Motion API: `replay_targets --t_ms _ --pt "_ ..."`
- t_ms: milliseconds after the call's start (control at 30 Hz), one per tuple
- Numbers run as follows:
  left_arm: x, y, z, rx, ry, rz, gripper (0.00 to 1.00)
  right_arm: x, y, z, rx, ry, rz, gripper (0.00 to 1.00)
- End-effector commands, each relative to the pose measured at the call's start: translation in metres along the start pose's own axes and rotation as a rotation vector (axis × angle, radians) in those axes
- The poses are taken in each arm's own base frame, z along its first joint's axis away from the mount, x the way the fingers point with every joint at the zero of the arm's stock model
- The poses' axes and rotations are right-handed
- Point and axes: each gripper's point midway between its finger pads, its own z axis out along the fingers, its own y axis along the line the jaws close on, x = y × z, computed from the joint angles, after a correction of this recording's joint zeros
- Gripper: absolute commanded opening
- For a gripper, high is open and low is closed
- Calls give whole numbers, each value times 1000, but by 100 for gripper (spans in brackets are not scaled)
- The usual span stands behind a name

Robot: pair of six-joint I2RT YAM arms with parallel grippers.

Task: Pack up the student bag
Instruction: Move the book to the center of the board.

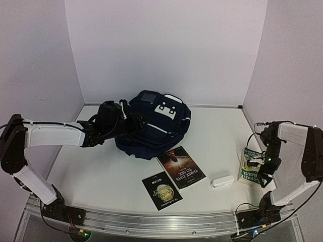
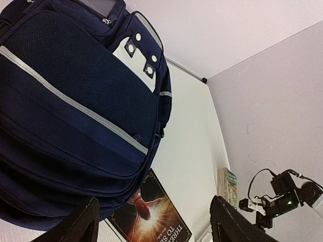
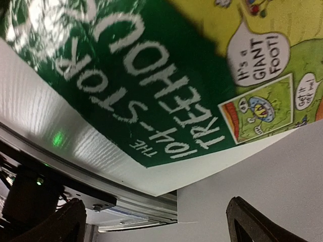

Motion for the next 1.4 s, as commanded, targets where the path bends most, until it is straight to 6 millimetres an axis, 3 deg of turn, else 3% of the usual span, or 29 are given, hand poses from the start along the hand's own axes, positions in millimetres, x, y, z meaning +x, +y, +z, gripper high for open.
replay_targets --t_ms 0,133,233,500,800,1000,1200,1367 --pt "-24 -29 -4 75 -72 5 75 11 -1 13 31 65 -98 97" --pt "-26 -32 -5 83 -73 13 75 -2 -10 28 61 37 -92 98" --pt "-26 -34 -7 85 -74 18 75 -18 -16 29 48 -11 -66 98" --pt "-26 -30 -10 73 -80 16 76 -71 -35 10 4 -148 -14 98" --pt "-22 -30 -1 77 -58 16 76 -165 -43 -28 44 -307 43 97" --pt "-17 -30 4 84 -35 29 76 -218 -51 -41 28 -389 169 94" --pt "6 -54 32 184 111 90 76 -249 -31 -72 -107 -523 208 94" --pt "32 -74 71 254 245 140 77 -250 -8 -102 -221 -602 201 94"
